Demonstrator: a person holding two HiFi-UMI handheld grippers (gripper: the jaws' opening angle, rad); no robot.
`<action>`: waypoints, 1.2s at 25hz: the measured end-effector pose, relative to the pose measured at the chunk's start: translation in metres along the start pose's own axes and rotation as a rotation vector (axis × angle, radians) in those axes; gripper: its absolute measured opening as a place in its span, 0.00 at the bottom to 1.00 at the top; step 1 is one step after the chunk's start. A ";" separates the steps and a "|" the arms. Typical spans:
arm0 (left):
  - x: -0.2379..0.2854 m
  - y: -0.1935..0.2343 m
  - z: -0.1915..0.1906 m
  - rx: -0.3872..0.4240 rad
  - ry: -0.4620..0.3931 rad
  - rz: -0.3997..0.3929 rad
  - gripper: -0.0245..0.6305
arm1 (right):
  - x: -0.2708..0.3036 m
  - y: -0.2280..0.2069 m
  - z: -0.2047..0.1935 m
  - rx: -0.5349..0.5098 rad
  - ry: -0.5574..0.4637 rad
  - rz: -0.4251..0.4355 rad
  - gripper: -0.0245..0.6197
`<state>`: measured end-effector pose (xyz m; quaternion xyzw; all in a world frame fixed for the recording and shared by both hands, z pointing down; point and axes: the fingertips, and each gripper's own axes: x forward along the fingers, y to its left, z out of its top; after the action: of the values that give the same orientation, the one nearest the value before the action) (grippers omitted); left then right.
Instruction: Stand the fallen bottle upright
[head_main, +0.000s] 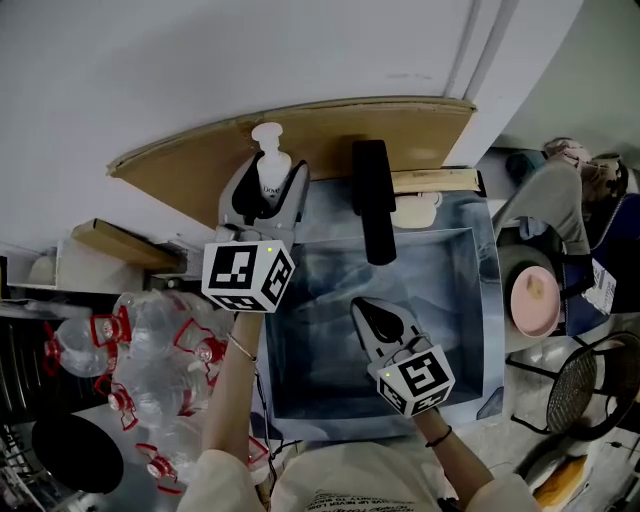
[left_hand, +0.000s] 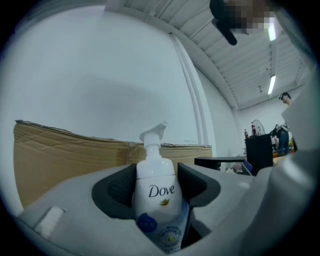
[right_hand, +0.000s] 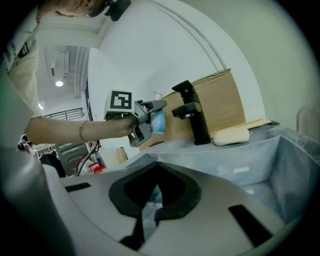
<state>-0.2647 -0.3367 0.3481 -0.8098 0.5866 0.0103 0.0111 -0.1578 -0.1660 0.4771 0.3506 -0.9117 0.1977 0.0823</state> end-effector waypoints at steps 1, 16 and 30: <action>-0.001 0.000 0.000 0.013 -0.026 0.029 0.44 | 0.000 0.000 -0.002 0.002 0.003 -0.002 0.04; -0.002 -0.020 -0.023 0.020 -0.171 0.166 0.44 | -0.005 -0.013 -0.023 0.024 0.016 -0.040 0.04; -0.004 -0.028 -0.035 0.084 -0.208 0.164 0.44 | 0.000 -0.012 -0.036 0.047 0.036 -0.038 0.04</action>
<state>-0.2393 -0.3257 0.3836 -0.7523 0.6465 0.0708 0.1049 -0.1492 -0.1584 0.5134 0.3661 -0.8984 0.2235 0.0941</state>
